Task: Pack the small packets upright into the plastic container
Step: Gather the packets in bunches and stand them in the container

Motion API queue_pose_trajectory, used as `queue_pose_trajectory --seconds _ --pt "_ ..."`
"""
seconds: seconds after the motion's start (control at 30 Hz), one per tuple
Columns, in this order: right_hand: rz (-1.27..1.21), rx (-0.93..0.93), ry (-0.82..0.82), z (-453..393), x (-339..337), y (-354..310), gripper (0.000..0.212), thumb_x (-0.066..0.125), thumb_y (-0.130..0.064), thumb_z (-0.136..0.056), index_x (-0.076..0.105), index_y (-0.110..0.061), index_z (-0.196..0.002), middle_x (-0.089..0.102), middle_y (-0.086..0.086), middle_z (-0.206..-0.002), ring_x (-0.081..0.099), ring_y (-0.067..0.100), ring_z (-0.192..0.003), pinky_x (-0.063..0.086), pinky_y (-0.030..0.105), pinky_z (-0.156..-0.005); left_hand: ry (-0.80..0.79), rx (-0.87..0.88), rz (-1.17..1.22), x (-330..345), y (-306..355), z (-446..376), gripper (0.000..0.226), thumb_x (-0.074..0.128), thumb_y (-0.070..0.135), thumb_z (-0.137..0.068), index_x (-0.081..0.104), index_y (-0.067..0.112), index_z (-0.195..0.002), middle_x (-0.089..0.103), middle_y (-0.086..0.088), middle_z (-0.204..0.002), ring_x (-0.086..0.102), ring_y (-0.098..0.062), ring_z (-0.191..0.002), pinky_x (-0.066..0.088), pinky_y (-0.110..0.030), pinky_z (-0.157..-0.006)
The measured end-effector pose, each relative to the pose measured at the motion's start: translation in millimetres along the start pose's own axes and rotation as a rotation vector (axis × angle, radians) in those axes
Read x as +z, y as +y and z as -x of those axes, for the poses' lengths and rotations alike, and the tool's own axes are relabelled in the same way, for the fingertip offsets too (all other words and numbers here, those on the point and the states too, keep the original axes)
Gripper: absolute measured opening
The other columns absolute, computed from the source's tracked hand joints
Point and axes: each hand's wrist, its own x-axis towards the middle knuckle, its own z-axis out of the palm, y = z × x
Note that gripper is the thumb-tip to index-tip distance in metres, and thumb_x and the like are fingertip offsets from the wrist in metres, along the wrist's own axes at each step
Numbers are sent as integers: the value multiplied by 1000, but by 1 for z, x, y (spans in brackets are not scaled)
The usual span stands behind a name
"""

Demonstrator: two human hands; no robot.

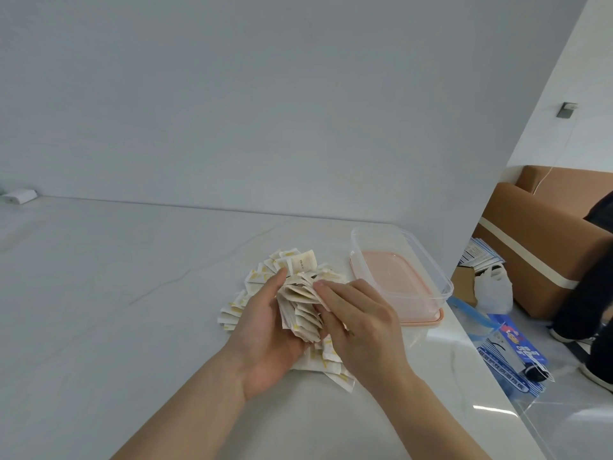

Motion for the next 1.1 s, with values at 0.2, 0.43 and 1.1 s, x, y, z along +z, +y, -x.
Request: queue_pose_trajectory --seconds 0.2,0.43,1.1 --pt "-85 33 7 0 5 -9 27 78 -3 -87 78 -12 -112 74 -6 -115 64 20 -86 56 34 -69 4 11 -16 -4 5 0 48 46 37 -103 71 2 -125 69 -16 -115 69 -27 -93 50 -39 -89" --pt "-210 189 -14 -2 -4 -16 36 85 -37 -79 79 -18 -109 74 -16 -108 62 13 -93 55 29 -73 46 81 -37 -9 4 -3 40 52 21 -97 68 -2 -125 67 -20 -114 63 -32 -99 46 -45 -95" --pt "-377 439 -386 -4 -14 -13 112 82 -74 -54 31 -48 -150 43 -38 -136 46 -2 -129 39 12 -102 -7 3 -281 -8 -1 -1 43 61 23 -92 68 7 -131 71 -13 -119 69 -24 -89 54 -40 -84"
